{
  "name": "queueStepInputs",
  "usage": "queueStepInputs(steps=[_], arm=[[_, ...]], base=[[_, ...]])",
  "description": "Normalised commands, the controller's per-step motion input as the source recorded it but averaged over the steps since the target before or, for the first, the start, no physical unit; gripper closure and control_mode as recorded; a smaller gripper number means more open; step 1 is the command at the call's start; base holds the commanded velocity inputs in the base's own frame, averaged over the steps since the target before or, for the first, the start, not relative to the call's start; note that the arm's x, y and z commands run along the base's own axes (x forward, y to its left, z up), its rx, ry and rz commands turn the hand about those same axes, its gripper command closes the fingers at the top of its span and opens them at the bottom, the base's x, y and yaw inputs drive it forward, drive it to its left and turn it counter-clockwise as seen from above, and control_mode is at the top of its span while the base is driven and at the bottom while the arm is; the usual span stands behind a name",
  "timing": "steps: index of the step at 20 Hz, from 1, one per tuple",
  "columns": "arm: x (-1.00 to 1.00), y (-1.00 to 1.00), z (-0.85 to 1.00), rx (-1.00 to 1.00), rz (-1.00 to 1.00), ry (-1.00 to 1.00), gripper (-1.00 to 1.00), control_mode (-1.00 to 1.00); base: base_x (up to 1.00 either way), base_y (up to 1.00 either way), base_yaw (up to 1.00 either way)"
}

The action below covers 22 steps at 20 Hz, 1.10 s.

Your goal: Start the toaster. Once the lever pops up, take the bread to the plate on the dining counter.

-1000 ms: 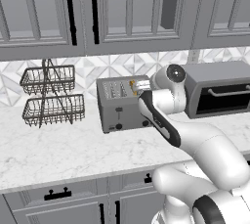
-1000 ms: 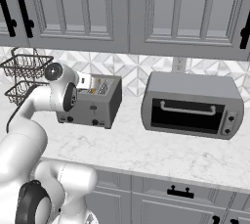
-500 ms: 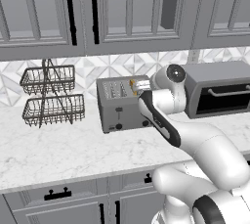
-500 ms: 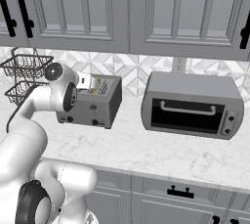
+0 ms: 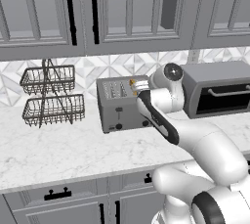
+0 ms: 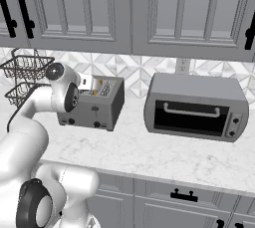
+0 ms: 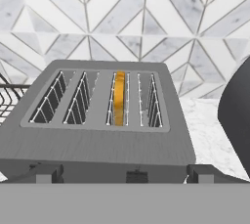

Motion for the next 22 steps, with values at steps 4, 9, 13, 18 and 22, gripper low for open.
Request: queueStepInputs(steps=[4, 9, 13, 18, 22], arm=[[0.11, 0.05, -0.04, 0.00, 0.00, 0.02, -1.00, -1.00], [0.25, 0.02, -0.38, 0.00, 0.00, 0.04, -1.00, -1.00], [0.03, 0.00, -0.49, 0.00, 0.00, 0.00, -1.00, -1.00], [0.17, 0.00, -0.14, 0.00, 0.00, 0.00, -1.00, -1.00], [0.37, 0.00, 0.02, 0.00, 0.00, 0.00, -1.00, -1.00]], base=[[0.00, 0.00, 0.00], [0.00, 0.00, 0.00], [0.00, 0.00, 0.00], [0.00, 0.00, 0.00], [0.00, 0.00, 0.00]])
